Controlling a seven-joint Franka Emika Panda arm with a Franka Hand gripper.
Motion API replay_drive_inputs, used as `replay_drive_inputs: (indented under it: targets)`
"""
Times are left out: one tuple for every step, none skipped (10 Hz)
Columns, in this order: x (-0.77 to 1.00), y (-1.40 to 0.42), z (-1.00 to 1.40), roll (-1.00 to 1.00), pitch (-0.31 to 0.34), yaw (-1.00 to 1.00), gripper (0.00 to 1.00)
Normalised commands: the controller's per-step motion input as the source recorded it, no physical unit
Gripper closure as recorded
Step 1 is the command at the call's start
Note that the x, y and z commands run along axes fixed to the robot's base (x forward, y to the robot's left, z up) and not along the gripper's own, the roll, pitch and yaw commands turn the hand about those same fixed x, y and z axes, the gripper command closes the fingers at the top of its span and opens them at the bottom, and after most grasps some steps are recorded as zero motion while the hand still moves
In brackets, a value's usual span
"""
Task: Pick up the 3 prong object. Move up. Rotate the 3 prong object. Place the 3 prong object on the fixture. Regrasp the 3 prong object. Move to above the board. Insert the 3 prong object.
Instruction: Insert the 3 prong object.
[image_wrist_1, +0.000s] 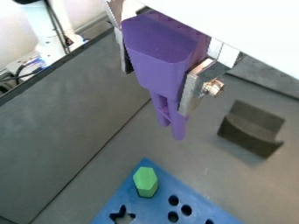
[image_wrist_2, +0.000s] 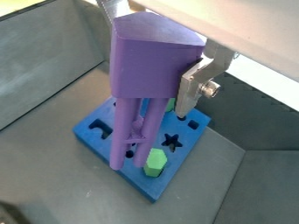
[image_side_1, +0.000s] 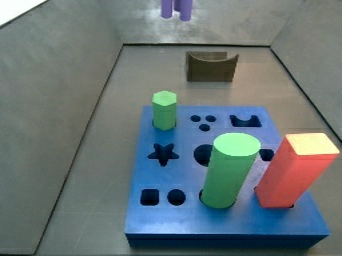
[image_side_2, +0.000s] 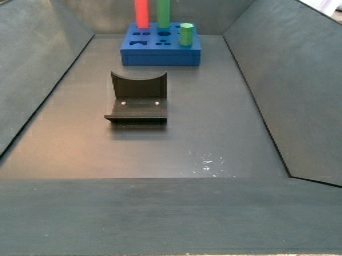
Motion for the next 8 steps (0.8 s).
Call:
replay_drive_inputs:
  targets:
    - [0.10, 0.08, 0.00, -0.43, -0.087, -0.42, 1.00]
    - [0.13, 0.09, -0.03, -0.41, -0.120, -0.43, 1.00]
    - [0.20, 0.09, -0.13, -0.41, -0.179, -0.43, 1.00]
    - [0.15, 0.09, -0.19, -0.41, -0.210, -0.47, 1.00]
    - [0.18, 0.09, -0.24, -0.39, -0.196, -0.46, 1.00]
    - [0.17, 0.08, -0.24, -0.38, -0.194, -0.49, 1.00]
    - [0.15, 0.07, -0.25, -0.37, -0.186, -0.49, 1.00]
    - [0.13, 0.03, -0.28, -0.31, -0.171, -0.49, 1.00]
